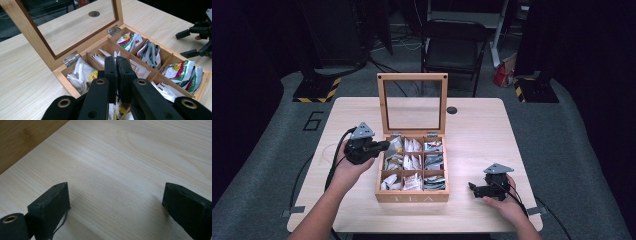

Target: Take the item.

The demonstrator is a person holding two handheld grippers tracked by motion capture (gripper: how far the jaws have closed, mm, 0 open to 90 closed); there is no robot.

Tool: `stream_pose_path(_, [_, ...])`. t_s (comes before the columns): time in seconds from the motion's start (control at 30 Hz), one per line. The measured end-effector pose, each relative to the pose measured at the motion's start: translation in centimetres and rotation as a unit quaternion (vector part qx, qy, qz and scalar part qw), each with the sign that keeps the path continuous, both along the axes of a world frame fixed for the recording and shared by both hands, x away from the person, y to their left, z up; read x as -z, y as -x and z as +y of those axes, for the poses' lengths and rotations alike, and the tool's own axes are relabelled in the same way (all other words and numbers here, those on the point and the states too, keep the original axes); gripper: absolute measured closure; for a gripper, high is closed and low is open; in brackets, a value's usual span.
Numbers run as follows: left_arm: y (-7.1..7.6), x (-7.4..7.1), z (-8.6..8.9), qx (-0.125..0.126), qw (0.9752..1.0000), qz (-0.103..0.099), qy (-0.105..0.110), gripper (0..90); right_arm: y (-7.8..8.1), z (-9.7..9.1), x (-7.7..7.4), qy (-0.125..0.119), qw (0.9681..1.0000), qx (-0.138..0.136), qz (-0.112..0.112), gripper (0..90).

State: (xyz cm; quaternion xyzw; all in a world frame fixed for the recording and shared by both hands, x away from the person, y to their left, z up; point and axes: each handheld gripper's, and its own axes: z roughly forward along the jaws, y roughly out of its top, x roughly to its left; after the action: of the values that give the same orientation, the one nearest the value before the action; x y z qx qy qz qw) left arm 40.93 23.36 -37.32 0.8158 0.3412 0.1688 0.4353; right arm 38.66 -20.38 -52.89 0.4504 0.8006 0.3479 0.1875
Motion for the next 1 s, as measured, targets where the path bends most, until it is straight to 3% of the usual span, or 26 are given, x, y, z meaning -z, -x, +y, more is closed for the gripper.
stream_pose_path(0.53, [0.0,-0.7,0.6,-0.007,0.9999,-0.011,0.000,87.4,0.0,0.0,0.0,-0.001,1.0000,-0.001,0.001,6.7])
stream_pose_path(1.0, [0.2,-1.6,2.8,-0.028,0.9994,-0.020,0.003,87.5,0.0,0.0,0.0,-0.001,1.0000,-0.001,0.000,6.7])
